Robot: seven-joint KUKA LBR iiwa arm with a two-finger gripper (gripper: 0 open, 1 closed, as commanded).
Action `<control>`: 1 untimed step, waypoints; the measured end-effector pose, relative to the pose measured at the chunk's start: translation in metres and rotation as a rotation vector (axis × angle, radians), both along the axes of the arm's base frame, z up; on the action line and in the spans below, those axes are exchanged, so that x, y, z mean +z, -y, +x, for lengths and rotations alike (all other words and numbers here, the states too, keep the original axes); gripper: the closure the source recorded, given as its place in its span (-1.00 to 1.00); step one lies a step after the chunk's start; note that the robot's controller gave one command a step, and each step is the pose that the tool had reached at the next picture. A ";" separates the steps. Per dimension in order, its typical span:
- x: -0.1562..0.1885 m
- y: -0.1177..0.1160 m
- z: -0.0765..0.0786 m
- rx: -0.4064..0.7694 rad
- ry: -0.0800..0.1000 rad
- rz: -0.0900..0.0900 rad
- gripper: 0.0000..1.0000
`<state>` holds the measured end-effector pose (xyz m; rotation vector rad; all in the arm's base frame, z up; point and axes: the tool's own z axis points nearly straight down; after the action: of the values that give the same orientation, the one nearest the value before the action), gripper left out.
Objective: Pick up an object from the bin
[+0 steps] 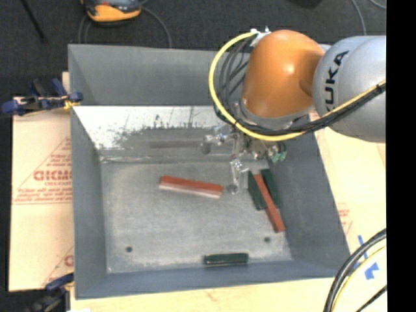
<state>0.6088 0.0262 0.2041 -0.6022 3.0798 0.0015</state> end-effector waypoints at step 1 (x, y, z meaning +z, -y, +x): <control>-0.031 -0.002 0.008 0.058 0.010 -0.001 -1.00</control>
Offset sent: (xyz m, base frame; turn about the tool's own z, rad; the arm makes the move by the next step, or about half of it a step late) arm 0.0000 0.0131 -0.1341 -0.2224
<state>0.6167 0.0282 0.1734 -0.6896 3.0513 -0.0034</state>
